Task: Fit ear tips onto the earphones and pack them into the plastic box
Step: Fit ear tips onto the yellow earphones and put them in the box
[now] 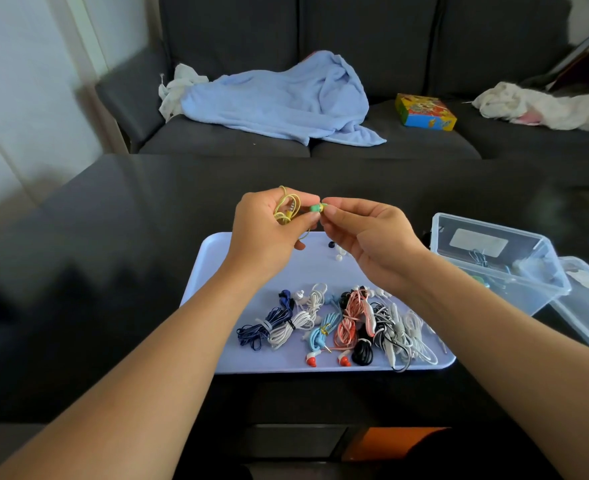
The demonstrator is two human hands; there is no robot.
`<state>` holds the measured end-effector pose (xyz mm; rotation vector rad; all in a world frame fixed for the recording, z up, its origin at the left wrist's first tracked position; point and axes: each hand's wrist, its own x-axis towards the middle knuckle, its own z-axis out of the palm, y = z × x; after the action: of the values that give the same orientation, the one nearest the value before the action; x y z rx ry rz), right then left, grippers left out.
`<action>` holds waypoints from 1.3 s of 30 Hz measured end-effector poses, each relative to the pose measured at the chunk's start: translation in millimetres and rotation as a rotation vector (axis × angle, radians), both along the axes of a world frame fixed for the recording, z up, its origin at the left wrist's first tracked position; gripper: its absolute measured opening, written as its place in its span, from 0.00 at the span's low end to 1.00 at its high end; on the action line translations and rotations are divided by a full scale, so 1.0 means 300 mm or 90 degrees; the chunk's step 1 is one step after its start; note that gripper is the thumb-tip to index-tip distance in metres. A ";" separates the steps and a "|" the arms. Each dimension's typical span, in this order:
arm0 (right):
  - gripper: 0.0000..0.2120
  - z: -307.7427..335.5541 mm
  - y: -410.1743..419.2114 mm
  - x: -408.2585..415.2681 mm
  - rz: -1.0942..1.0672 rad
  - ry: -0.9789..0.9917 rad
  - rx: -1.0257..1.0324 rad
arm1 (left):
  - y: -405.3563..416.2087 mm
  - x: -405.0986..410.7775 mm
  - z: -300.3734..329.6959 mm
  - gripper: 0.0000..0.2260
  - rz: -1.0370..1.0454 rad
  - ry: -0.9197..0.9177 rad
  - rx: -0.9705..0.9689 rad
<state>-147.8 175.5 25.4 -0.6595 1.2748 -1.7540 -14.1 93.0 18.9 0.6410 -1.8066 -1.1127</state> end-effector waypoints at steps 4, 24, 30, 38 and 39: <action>0.09 -0.003 0.001 -0.002 -0.013 0.036 0.007 | -0.003 -0.001 -0.007 0.08 0.013 0.001 -0.015; 0.09 0.013 0.011 0.019 -0.024 -0.032 0.013 | 0.001 -0.020 -0.010 0.08 -0.069 0.015 0.088; 0.08 0.007 0.014 0.017 -0.030 0.012 0.032 | -0.015 -0.016 -0.023 0.07 -0.046 -0.027 0.036; 0.02 0.018 0.019 0.020 -0.079 0.205 0.069 | -0.007 -0.014 -0.014 0.07 -0.042 0.002 0.069; 0.02 0.019 0.018 0.023 -0.082 0.207 0.068 | -0.005 -0.015 -0.011 0.07 -0.044 0.013 0.087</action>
<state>-140.8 180.9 31.0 -0.8408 1.6516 -1.7143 -18.4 91.6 15.6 0.6491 -1.7578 -1.2929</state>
